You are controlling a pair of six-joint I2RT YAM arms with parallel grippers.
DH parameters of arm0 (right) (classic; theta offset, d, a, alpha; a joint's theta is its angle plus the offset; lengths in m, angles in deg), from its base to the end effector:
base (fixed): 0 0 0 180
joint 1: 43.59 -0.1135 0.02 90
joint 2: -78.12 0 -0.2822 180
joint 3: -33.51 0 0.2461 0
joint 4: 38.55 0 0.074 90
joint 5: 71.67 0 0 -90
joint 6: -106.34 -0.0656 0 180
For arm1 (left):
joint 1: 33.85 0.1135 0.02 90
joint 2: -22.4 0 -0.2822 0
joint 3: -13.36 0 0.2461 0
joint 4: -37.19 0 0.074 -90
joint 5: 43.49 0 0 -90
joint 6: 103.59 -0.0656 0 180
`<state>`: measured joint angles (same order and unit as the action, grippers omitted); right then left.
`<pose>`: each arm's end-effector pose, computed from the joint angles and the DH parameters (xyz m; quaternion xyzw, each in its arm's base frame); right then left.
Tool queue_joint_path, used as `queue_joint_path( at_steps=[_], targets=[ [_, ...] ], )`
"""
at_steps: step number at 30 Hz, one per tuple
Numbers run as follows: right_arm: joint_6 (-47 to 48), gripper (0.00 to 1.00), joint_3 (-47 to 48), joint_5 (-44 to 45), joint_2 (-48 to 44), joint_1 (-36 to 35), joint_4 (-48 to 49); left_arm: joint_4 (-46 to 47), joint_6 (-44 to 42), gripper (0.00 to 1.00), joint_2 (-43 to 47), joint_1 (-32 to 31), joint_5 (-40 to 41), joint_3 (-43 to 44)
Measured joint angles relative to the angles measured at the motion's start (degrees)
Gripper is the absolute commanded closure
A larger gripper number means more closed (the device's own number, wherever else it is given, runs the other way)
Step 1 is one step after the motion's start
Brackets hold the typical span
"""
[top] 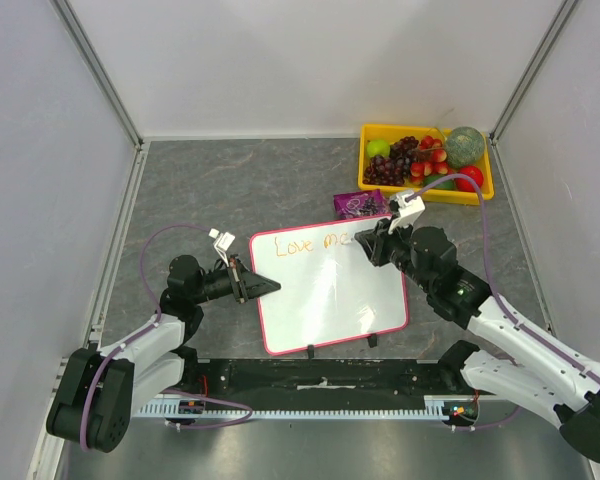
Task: Write a sentence on the whiteboard
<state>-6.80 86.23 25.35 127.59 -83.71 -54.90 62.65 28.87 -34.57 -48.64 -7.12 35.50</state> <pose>0.1717 0.1342 0.3104 -0.0778 0.7787 0.2847 0.5536 0.1602 -0.0969 0.1912 0.1207 0.7306 -0.5786 0.3421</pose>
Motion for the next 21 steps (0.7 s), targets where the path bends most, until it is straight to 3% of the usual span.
queue_joint_path(
  at_steps=[21],
  targets=[
    [0.4, 1.00, 3.3, 3.6, 2.8, 0.0, -0.4, 0.0, 0.0, 0.98, 0.0, -0.1, 0.1, 0.0]
  ],
)
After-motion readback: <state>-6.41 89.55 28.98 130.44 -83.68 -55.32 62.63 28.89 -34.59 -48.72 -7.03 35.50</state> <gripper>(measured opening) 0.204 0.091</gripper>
